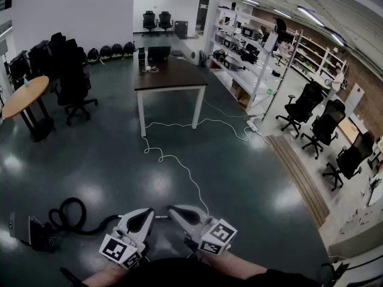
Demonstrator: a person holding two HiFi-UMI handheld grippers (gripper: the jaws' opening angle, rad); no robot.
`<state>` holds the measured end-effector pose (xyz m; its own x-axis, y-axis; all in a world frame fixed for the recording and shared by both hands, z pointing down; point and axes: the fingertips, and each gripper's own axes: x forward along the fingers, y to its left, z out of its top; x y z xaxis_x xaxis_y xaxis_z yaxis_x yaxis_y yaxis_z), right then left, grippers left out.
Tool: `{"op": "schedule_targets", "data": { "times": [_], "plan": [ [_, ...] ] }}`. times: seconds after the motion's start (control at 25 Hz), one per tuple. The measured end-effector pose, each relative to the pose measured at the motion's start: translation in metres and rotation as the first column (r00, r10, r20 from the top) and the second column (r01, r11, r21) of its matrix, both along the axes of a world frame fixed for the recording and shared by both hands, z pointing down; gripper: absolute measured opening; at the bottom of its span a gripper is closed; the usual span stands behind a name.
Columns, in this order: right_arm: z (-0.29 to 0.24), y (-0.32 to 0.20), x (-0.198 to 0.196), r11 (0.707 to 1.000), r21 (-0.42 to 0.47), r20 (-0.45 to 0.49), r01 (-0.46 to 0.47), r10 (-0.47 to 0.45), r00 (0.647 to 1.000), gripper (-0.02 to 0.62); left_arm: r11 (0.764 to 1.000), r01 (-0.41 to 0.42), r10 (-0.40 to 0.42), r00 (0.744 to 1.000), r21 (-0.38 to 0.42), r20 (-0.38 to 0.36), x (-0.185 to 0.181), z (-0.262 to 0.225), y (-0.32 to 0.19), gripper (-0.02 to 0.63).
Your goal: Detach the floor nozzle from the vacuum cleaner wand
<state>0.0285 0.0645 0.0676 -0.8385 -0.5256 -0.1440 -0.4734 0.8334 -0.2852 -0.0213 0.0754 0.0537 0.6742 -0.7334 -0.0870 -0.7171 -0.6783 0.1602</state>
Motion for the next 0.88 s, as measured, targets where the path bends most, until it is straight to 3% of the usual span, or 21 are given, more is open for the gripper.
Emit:
{"op": "schedule_targets", "data": {
  "times": [0.88],
  "plan": [
    [0.014, -0.011, 0.025, 0.999, 0.031, -0.038, -0.026, 0.027, 0.999, 0.002, 0.997, 0.072, -0.071, 0.997, -0.02, 0.042, 0.012, 0.018, -0.018, 0.002]
  ]
}}
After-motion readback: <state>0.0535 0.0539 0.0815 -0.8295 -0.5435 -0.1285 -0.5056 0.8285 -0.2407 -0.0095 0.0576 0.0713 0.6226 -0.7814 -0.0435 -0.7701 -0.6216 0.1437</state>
